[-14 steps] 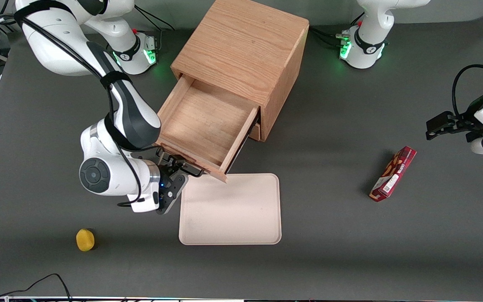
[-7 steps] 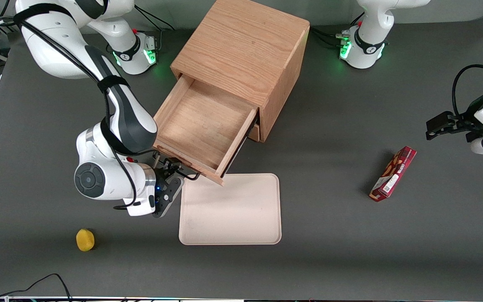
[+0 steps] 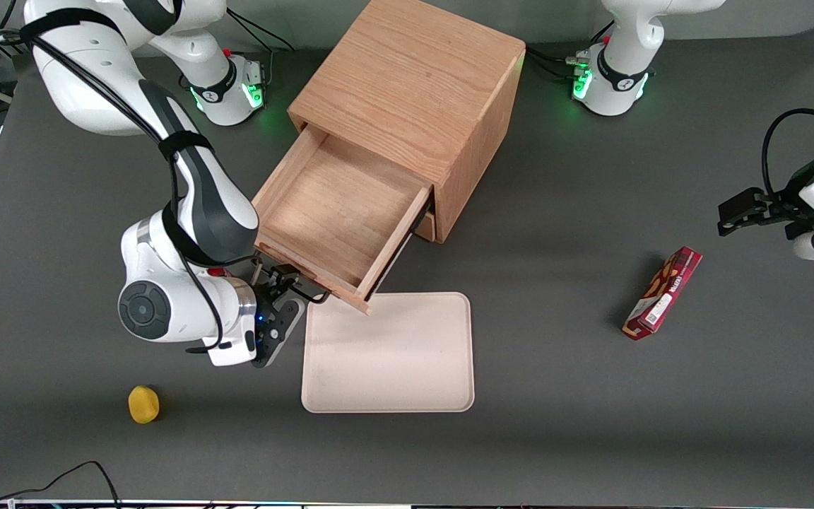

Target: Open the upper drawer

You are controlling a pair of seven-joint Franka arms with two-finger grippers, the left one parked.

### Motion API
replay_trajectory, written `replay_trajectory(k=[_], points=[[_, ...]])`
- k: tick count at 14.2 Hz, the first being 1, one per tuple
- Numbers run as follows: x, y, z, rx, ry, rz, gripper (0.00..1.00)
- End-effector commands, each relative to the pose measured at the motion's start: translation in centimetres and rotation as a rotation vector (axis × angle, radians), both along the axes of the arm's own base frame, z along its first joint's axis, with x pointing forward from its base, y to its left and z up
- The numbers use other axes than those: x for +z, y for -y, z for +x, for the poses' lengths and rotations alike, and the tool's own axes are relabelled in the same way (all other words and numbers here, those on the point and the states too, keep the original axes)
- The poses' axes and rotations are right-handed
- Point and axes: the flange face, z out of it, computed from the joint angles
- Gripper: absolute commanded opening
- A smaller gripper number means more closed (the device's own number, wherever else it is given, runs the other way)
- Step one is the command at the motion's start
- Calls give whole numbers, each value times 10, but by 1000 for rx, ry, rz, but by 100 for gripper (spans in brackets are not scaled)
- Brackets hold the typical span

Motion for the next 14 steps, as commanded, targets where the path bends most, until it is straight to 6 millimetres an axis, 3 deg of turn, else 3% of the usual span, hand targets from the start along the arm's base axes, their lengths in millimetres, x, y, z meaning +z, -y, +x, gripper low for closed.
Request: replay_trajectory(k=[1,5,14], points=[[0,16,11,13,17,-44,100],[21,4,1,-11,5,-52,100],[99,-43,-42,-72,-6,-72,100]])
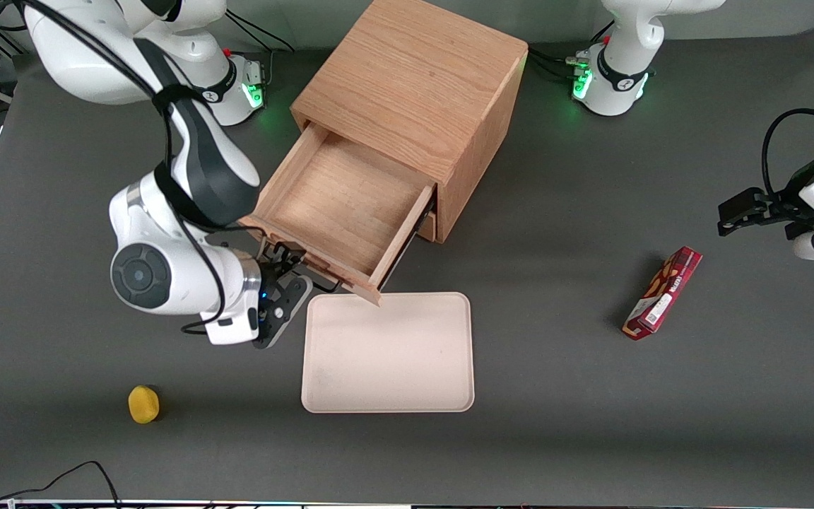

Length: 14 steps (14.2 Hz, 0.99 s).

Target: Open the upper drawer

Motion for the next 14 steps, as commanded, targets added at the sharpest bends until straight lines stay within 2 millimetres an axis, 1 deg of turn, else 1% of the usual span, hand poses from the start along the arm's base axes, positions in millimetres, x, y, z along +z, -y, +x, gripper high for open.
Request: replay_trajectory(k=[1,5,8,10,12,14], points=[[34,-14,-21,-23,-2,-31,100],[78,-11,-40,-39,3,-51,100],[126,0,-62,-66,26,-74,100],[158,9,-81,-75,43,-90,100],[179,21,-92,-108,60,-103,100],[192,26,-104,-156,75,-116,100]])
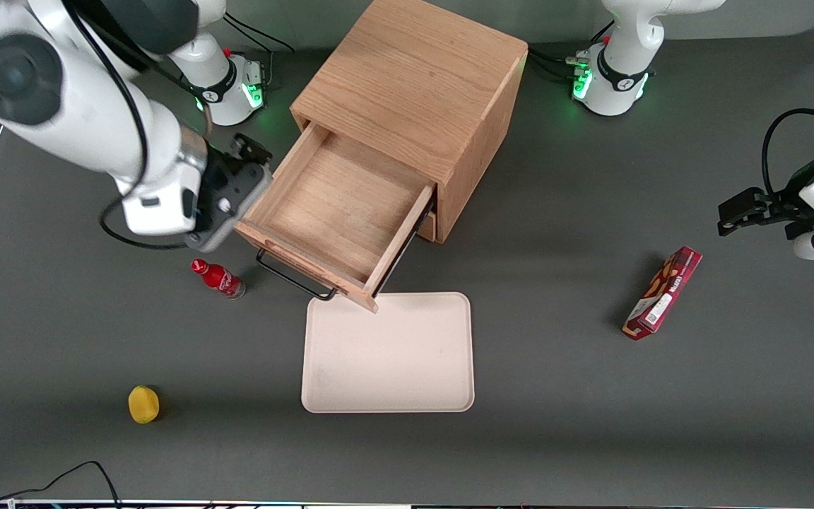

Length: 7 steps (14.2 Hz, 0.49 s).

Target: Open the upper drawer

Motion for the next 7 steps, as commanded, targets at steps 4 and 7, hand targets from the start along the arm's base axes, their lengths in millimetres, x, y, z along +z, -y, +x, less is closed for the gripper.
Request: replay_trajectory(k=[4,7], points=[[29,23,-47,-214,88,-71,100],[35,49,-86,-291,174,-85,100]])
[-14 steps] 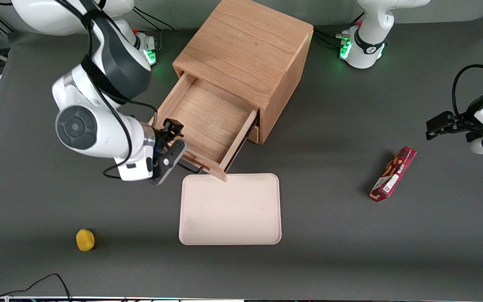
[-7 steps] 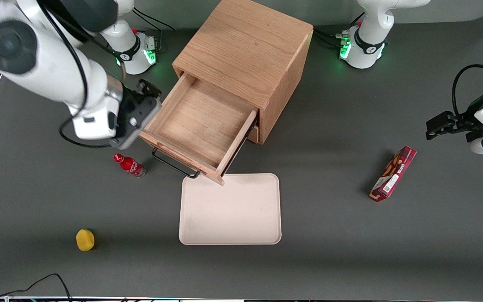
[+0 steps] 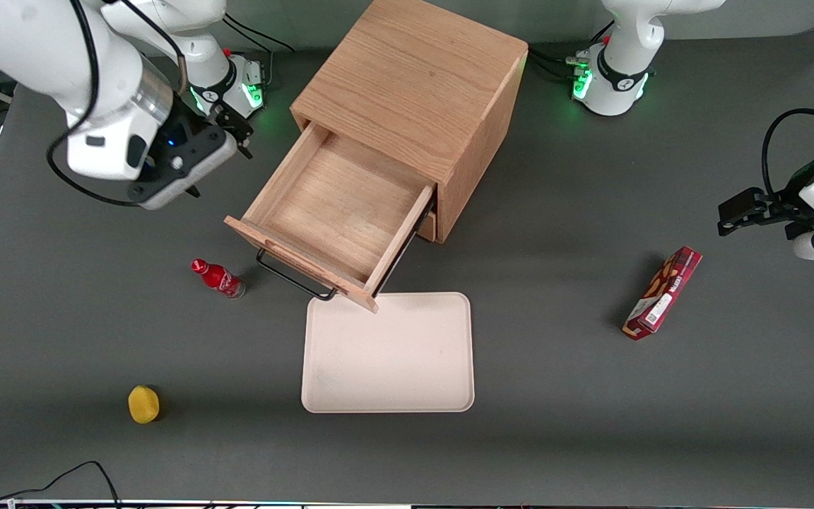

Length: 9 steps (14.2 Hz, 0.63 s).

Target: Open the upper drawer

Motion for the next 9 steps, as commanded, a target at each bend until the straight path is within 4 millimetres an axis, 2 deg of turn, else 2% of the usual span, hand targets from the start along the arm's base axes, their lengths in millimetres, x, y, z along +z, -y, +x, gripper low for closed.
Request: replay_trajectory(k=[1,3,5,7,9], points=[[0,37,-51,-110,68,-30,100],[4,71,-63,-194,74,-15,100],[4,93,-76,-298,75,-23,100],[8,114,-77,-379,57,-24,100],[16,140,-70,-419,51,-22,100]])
